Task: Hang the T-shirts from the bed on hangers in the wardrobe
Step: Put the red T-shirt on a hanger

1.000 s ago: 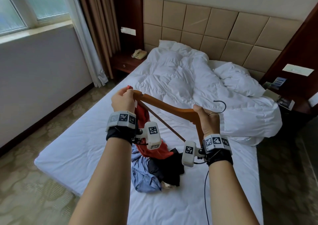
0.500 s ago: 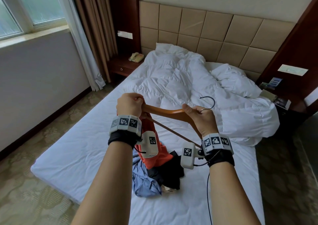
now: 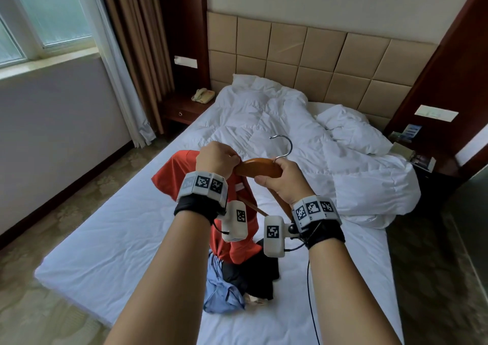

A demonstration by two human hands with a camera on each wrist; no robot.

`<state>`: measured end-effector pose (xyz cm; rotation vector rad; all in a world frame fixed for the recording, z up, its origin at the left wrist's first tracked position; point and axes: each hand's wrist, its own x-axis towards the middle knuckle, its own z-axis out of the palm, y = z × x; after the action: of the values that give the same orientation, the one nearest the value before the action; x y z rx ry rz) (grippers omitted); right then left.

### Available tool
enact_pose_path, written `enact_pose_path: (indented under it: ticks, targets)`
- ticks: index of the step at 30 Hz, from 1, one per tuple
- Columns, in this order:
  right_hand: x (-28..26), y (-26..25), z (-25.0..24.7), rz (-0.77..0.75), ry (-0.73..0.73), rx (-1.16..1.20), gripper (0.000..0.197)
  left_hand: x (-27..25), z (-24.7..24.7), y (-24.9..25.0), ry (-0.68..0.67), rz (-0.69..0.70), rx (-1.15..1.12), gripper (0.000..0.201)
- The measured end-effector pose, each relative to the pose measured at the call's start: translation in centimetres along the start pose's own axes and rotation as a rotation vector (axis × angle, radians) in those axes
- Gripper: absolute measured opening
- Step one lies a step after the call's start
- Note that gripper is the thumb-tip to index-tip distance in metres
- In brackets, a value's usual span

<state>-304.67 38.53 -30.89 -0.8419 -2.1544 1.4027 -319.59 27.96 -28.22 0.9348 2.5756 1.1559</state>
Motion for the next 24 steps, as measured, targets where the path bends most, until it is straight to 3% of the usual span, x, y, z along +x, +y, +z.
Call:
enact_pose_path:
  ticks: [7, 12, 18, 24]
  targets:
    - [0.9, -1.9, -0.8, -0.037, -0.047, -0.079, 0.030, 0.9, -1.1, 1.5, -0.045, 0.096, 0.083, 0.017]
    - [1.6, -3.2, -0.8, -0.047, -0.048, -0.065, 0.050, 1.3, -2.1, 3.0, -0.056, 0.184, 0.061, 0.021]
    - [2.0, -4.4, -0.9, -0.100, 0.007, -0.050, 0.037, 1.0, -3.3, 4.8, 0.008, 0.224, 0.045, 0.024]
    - [2.0, -5.9, -1.5, -0.157, -0.031, -0.038, 0.028, 0.4, -3.8, 6.9, 0.015, 0.296, -0.099, 0.020]
